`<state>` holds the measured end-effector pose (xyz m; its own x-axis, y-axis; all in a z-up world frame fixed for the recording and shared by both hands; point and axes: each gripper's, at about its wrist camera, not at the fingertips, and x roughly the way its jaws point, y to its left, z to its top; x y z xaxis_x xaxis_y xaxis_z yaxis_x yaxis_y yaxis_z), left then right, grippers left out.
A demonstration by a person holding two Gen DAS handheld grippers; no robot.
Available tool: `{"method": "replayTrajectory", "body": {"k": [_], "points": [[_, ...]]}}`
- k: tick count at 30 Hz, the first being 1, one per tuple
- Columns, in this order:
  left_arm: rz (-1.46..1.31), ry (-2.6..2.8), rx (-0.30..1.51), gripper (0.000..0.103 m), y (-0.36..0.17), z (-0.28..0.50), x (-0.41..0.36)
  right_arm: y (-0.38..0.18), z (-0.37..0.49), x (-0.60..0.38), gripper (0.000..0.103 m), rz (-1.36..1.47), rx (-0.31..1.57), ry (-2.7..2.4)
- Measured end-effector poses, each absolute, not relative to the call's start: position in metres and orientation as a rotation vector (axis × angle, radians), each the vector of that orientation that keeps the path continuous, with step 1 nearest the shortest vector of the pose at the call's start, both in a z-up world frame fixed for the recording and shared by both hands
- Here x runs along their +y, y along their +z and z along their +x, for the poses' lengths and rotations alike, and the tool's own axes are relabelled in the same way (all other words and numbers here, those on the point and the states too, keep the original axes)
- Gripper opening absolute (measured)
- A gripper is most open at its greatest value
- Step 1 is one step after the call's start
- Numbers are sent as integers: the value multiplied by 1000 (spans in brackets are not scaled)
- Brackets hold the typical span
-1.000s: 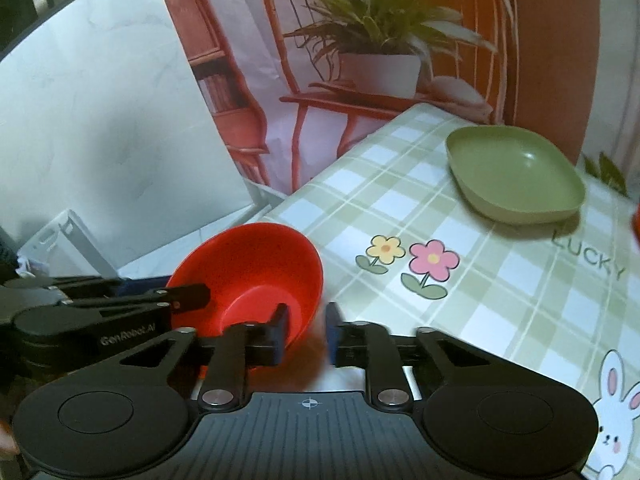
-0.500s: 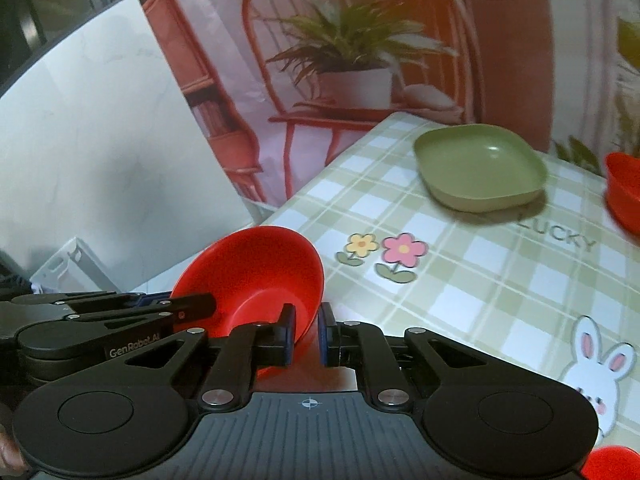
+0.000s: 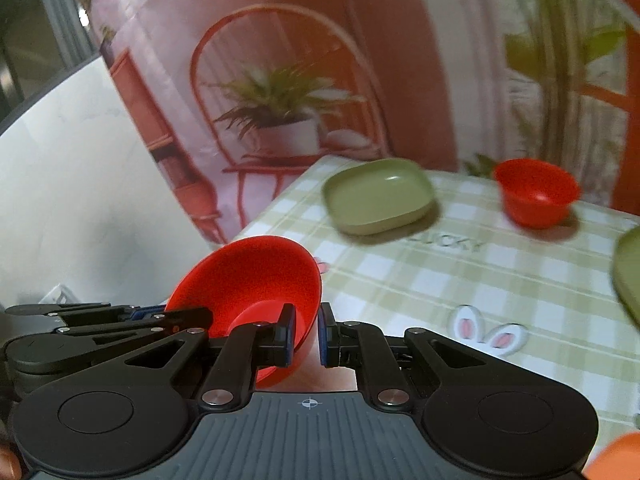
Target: Organize plates and bowls
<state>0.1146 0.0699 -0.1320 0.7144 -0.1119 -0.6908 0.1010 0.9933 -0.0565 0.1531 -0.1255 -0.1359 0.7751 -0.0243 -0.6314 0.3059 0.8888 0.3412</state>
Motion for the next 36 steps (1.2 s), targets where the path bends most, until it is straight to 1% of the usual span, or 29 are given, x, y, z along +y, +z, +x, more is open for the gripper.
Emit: {"method": "replayTrajectory", "body": {"k": [8,16,26,36], "points": [[-9,-250,779,15,-131,99,24,-130,89,-157,11,456,634,-273],[39,-317,811,16,-140,80,-11,-147,44,-168,12,498,657,-322],[63,-330,848,16,-149,69,-27,-154,26,-173,14,528,669,-327],[74,-335,873,17,-155,66,-35,-168,20,-178,14,568,704,-331]]}}
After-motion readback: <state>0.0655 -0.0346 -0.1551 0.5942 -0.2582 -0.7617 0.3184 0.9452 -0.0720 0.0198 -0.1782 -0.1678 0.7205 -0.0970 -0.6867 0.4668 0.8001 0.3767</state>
